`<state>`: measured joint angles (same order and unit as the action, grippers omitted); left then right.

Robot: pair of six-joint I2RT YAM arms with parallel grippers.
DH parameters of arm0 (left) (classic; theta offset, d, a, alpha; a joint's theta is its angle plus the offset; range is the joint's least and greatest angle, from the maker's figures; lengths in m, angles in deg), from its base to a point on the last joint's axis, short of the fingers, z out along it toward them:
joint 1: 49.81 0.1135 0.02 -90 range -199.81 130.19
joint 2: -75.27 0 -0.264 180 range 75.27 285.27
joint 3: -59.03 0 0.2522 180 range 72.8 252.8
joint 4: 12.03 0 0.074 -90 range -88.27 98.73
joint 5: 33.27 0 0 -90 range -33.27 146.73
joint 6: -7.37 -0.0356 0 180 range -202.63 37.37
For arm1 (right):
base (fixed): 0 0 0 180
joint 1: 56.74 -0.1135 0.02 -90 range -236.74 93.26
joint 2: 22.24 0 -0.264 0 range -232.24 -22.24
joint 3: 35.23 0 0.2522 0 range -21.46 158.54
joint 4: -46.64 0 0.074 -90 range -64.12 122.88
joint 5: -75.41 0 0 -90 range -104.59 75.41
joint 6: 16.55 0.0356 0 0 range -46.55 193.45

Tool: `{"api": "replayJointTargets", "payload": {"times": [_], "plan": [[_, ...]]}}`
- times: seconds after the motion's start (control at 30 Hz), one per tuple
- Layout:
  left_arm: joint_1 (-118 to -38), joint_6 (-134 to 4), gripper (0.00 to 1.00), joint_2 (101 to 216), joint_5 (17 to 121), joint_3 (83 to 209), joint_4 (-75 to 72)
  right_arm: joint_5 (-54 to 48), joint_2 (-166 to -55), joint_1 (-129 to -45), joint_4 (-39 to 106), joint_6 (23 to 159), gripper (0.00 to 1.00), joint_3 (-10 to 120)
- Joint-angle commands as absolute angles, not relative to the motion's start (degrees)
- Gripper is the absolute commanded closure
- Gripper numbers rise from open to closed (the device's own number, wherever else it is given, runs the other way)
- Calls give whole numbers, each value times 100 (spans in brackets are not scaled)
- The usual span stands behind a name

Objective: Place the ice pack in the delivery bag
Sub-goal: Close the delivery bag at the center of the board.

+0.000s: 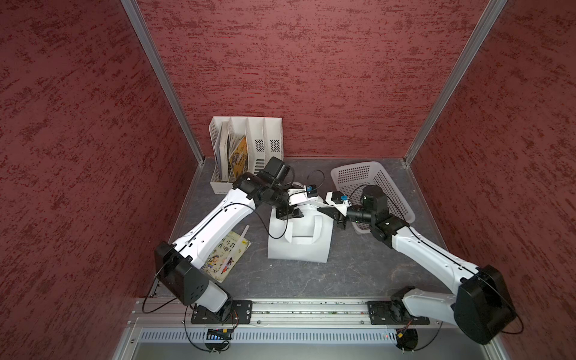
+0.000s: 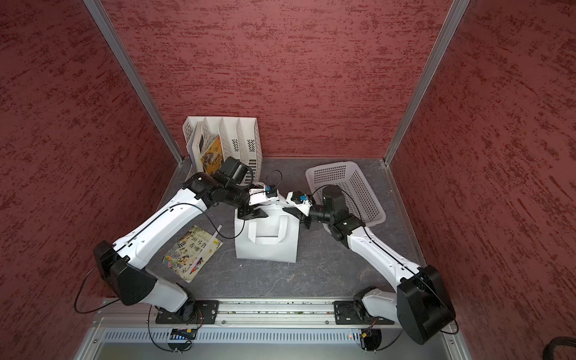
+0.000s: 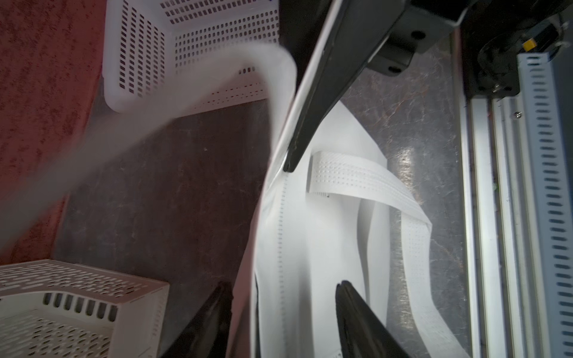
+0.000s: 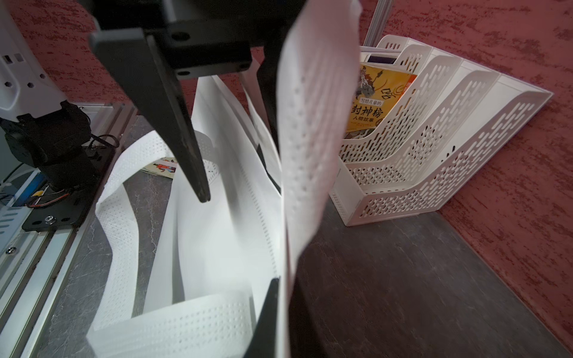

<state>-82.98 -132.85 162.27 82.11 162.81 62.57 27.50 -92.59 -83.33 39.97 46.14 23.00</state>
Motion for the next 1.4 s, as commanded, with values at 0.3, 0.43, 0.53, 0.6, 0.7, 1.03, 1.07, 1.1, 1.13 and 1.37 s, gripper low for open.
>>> {"api": "replayJointTargets", "payload": {"times": [0.3,0.43,0.53,0.6,0.7,1.03,1.07,1.1,1.13,1.37], "plan": [[-7259,-10804,13,16405,10209,17011,6142,2535,-9124,-8407,4114,4107,100,1990],[-7070,-10726,8,15713,10192,16576,5220,2489,-9148,-8418,4150,4173,100,2004],[-6650,-10249,1,14489,10521,15153,3097,2475,-9171,-8410,4197,4244,100,2002],[-6209,-9749,0,13775,10760,14115,1763,2450,-9176,-8407,4238,4284,100,1979],[-5538,-9130,0,13079,11389,12846,835,2441,-9181,-8407,4272,4299,100,1963],[-5297,-9941,0,12773,11283,11242,533,2574,-9308,-8405,4070,4279,100,2127],[-5315,-10014,0,12950,11276,11270,476,2586,-9306,-8400,4048,4270,100,2133],[-5336,-10049,0,13114,11261,11292,389,2599,-9301,-8406,4018,4269,100,2141],[-5357,-10063,0,13267,11273,11322,287,2613,-9295,-8404,3991,4264,100,2149],[-5480,-10061,0,14325,11574,11620,-379,2736,-9217,-8407,3791,4230,100,2208]]}}
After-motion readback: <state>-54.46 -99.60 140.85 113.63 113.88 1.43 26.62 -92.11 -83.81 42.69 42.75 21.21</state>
